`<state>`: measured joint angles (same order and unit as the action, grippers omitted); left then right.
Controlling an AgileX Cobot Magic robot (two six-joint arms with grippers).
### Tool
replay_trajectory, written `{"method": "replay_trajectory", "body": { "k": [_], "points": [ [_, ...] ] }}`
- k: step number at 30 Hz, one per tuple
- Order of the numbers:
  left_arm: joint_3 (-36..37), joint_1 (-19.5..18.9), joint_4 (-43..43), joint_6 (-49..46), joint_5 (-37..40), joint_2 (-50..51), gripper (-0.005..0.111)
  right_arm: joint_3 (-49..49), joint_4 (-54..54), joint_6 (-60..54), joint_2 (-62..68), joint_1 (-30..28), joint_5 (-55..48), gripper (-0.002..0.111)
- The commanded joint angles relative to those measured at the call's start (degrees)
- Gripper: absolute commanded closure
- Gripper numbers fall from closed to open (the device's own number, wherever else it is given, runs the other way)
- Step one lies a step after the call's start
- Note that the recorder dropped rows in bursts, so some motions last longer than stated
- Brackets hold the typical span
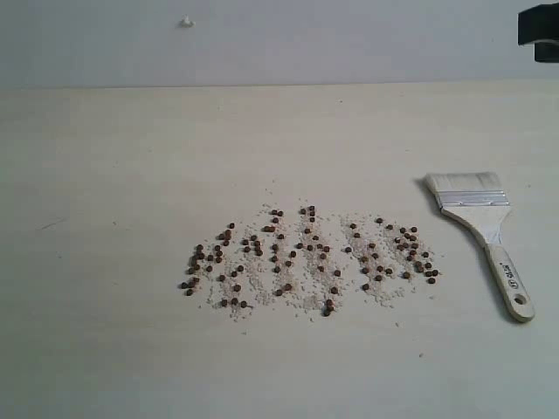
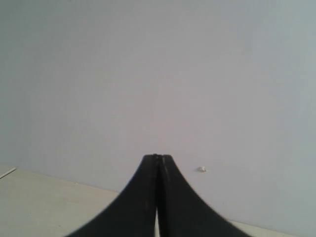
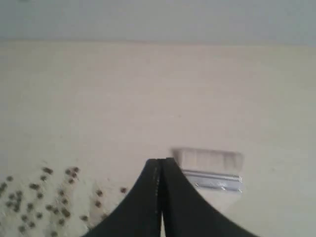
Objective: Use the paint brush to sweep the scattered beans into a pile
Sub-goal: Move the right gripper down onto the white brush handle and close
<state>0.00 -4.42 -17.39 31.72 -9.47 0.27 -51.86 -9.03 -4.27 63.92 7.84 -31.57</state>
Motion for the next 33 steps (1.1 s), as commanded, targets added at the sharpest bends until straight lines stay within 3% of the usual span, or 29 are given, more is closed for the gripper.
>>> {"method": "replay_trajectory", "body": {
  "k": [1,3,8,13,19,23,30,33],
  "points": [
    [0.0,-0.1,0.2,-0.1,0.1,-0.2,0.107,-7.9,16.7,9.8,7.8,-0.3,-16.7,0.108],
    [0.0,-0.1,0.2,-0.1,0.1,-0.2,0.107,-9.2,18.6,10.0,10.4,-0.3,-22.6,0.108],
    [0.0,-0.1,0.2,-0.1,0.1,-0.2,0.107,-5.0,14.8,8.7,12.1,-0.3,-22.6,0.108],
    [0.0,-0.1,0.2,-0.1,0.1,-0.2,0.107,7.6,10.3,8.7,12.1,-0.3,-9.9,0.108],
    [0.0,-0.1,0.2,-0.1,0.1,-0.2,0.107,10.6,9.0,7.0,16.0,-0.3,-8.9,0.089],
    [0.0,-0.1,0.2,-0.1,0.1,-0.2,0.107,10.6,11.1,7.4,19.6,-0.3,-1.9,0.075],
    [0.0,-0.1,0.2,-0.1,0.1,-0.2,0.107,10.6,10.5,7.0,20.5,-0.3,2.3,0.076],
    [0.0,-0.1,0.2,-0.1,0.1,-0.2,0.107,9.4,12.3,7.3,22.4,-0.3,1.5,0.07]
  ]
}}
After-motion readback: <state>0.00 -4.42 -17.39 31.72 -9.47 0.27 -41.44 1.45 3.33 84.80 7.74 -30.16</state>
